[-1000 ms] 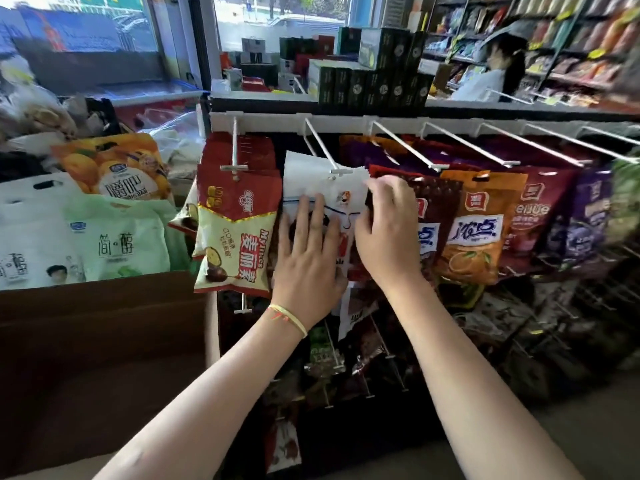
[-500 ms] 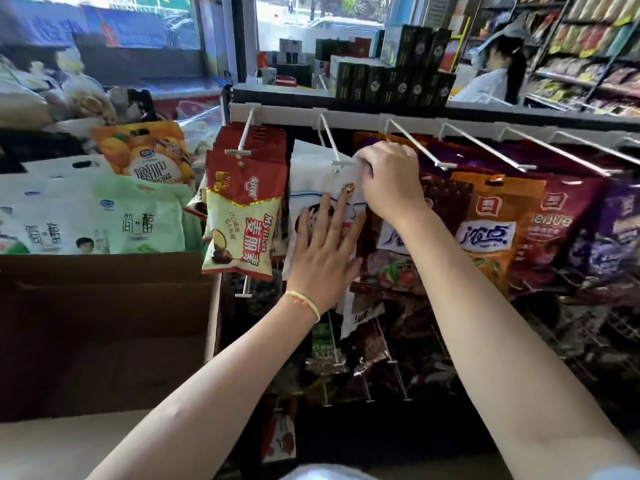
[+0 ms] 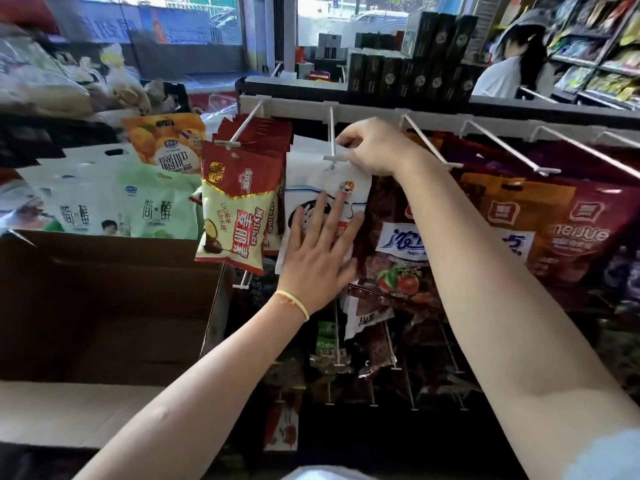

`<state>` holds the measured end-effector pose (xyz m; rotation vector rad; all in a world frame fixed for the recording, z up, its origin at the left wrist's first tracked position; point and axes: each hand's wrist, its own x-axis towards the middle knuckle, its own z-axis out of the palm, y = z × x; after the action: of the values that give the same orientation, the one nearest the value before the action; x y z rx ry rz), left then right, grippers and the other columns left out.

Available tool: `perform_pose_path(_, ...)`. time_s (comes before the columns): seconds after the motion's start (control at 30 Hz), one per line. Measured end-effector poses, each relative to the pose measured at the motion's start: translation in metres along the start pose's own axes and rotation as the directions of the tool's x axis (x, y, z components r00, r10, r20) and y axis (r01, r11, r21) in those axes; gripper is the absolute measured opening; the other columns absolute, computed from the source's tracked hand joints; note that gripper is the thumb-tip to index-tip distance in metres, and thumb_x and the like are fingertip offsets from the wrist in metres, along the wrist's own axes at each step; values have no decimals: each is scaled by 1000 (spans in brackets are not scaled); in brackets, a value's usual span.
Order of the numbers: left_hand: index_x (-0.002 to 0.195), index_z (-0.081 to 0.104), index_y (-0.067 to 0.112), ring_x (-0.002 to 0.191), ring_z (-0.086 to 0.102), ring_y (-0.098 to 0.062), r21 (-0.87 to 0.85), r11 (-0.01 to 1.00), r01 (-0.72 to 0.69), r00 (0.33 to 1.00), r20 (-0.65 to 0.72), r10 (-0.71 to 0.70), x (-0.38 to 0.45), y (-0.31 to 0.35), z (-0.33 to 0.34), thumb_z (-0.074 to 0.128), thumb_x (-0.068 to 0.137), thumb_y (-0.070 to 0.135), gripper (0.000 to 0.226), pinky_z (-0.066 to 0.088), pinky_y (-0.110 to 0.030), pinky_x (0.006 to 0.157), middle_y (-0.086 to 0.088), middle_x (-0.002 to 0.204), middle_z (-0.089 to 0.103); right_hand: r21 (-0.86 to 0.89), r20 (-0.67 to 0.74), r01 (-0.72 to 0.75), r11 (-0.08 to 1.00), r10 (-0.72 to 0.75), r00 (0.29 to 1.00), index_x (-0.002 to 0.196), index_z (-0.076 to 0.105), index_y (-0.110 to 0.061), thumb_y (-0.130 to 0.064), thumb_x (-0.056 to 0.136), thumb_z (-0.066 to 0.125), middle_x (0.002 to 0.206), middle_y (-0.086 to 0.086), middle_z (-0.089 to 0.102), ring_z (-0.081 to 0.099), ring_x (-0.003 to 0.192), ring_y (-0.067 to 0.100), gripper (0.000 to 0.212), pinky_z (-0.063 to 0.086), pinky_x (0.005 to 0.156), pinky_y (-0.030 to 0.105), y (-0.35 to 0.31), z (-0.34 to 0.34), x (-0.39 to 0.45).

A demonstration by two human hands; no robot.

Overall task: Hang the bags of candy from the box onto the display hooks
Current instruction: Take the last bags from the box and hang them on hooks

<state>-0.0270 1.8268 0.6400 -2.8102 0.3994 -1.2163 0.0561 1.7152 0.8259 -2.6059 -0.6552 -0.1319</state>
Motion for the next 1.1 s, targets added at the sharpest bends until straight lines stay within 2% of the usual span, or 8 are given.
perform_pose_path(0.3, 159, 24, 22, 154, 9, -37, -9, 1000, -12, 1000, 10, 12, -1, -3, 2, 50, 96, 46, 73, 12, -59, 122, -14, 167, 11, 203, -7, -85, 976, 88, 996, 113, 73, -17, -3, 92, 66, 107, 0, 68, 62, 98, 12, 26, 45, 69, 11, 0, -1, 10)
perform_pose_path(0.4, 159, 25, 24, 154, 9, -36, -21, 1000, -19, 1000, 20, 20, 0, -5, 1, 49, 96, 48, 72, 11, -57, 123, -13, 167, 11, 271, 3, -110, 956, 114, 993, 103, 77, -16, 1, 90, 66, 101, -1, 72, 63, 97, 9, 24, 50, 78, 11, -1, 0, 11)
perform_pose_path(0.5, 157, 32, 25, 153, 15, -35, -39, 999, -30, 1000, 4, 30, 4, -10, -1, 48, 97, 48, 66, 15, -55, 122, -13, 167, 16, 218, 64, -119, 969, 108, 992, 98, 77, -22, 2, 91, 60, 100, -6, 72, 63, 98, 8, 30, 50, 81, 15, -6, -7, 6)
perform_pose_path(0.6, 151, 44, 27, 150, 25, -36, -58, 998, -15, 997, -73, 11, 10, -12, -8, 49, 100, 45, 54, 23, -55, 117, -14, 163, 27, 150, -5, -74, 986, 76, 997, 111, 76, -18, -5, 96, 57, 108, -4, 71, 61, 97, 6, 27, 45, 75, 12, -12, -11, -7)
perform_pose_path(0.7, 155, 37, 26, 152, 16, -40, -53, 998, -21, 996, -85, 16, 20, -15, -14, 45, 101, 46, 58, 16, -60, 120, -16, 165, 20, 45, -151, 15, 999, -8, 988, 121, 72, -16, -12, 99, 51, 118, -1, 70, 62, 107, 10, 30, 40, 83, 17, -11, -9, -27)
perform_pose_path(0.83, 159, 24, 25, 152, 6, -44, -35, 999, -26, 999, -39, 24, 25, -15, -8, 40, 101, 51, 65, 7, -65, 120, -16, 167, 9, -73, -87, -4, 997, -3, 996, 129, 65, -23, -15, 97, 58, 127, 0, 65, 59, 114, 17, 34, 42, 87, 24, -1, -2, -41)
perform_pose_path(1.0, 161, 14, 26, 153, 0, -43, -1, 1000, -8, 1000, -1, 8, 21, -16, 0, 35, 105, 48, 64, 4, -63, 121, -5, 169, 5, -272, -244, -18, 962, -51, 968, 113, 65, -21, -19, 93, 66, 124, 6, 56, 51, 119, 27, 20, 41, 101, 43, 3, 12, -35)
perform_pose_path(1.1, 161, 16, 26, 153, 2, -43, 4, 1000, -23, 1000, -12, 23, 20, -18, 1, 35, 105, 47, 63, 4, -62, 122, -4, 169, 8, -172, -225, -8, 985, -31, 974, 108, 71, -17, -27, 98, 60, 121, 8, 56, 53, 116, 27, 18, 43, 101, 47, 4, 6, -36)
